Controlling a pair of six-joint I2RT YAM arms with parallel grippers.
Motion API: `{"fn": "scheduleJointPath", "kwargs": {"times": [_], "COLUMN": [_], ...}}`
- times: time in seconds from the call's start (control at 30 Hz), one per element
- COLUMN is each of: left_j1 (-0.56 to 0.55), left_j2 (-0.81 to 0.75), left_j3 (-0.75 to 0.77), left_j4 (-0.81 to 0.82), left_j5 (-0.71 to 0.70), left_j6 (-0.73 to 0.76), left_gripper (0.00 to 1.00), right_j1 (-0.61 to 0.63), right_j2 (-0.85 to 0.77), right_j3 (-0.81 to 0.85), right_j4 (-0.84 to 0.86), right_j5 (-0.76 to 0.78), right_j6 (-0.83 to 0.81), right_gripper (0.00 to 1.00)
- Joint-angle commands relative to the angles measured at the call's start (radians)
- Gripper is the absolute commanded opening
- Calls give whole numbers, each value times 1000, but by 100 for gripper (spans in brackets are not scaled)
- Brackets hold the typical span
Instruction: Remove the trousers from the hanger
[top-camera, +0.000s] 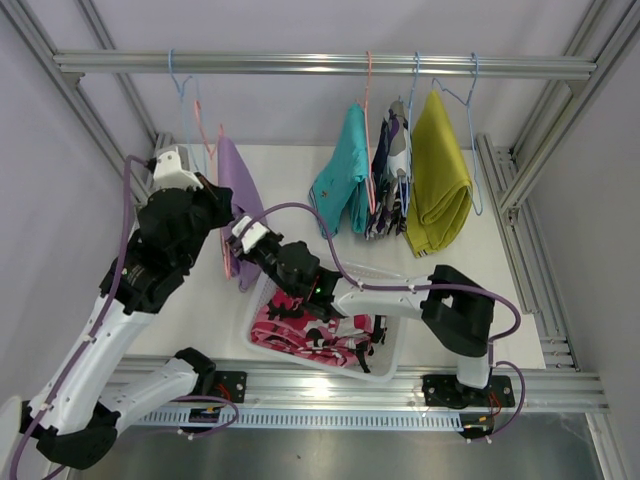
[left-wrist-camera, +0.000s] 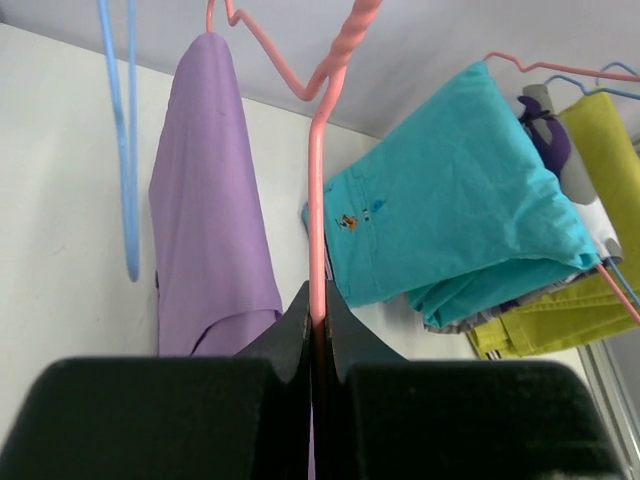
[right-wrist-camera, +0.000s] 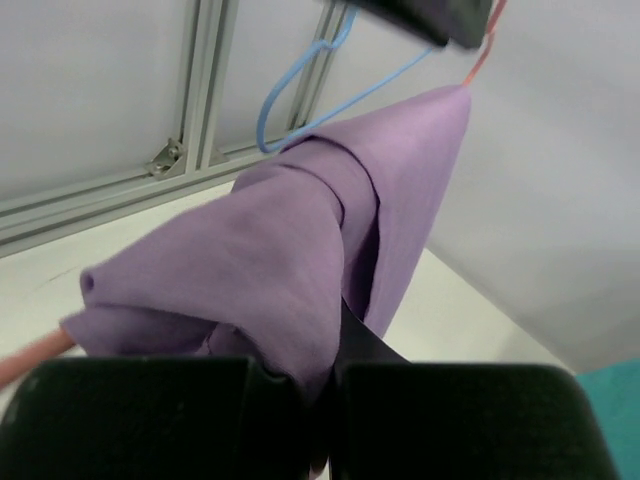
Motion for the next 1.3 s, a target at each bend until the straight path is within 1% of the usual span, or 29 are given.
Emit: {"fn": "scheduleJointPath", "kwargs": {"times": [0.0, 0.1, 0.23, 0.4, 0.7, 0.87, 1.27], "left_j1": [15, 38, 75, 113, 130, 130, 130], "left_j2": [11, 19, 22, 27, 28, 36, 53], "left_j3": [7, 9, 2, -1, 2, -10, -8], "left_j4": [102, 102, 102, 98, 110, 113, 115], "left_j5": [-88, -97, -68, -62, -66, -57, -45], "left_j6": [36, 36, 14, 5, 11, 11, 22], "left_gripper": [1, 1, 0, 1, 1, 0, 1], "right_j1": [17, 26, 29, 28, 19, 11, 31], "right_j2": [-97, -110, -117, -142, -217, -295, -544], "right_j3": [102, 142, 216, 231, 155, 111, 27], "right_j4": [54, 32, 2, 0, 54, 61, -81], "right_j5": [20, 37, 55, 73, 127, 149, 181], "right_j6": [-51, -97, -134, -163, -212, -246, -275], "right_gripper": [0, 0, 0, 0, 0, 0, 0]}}
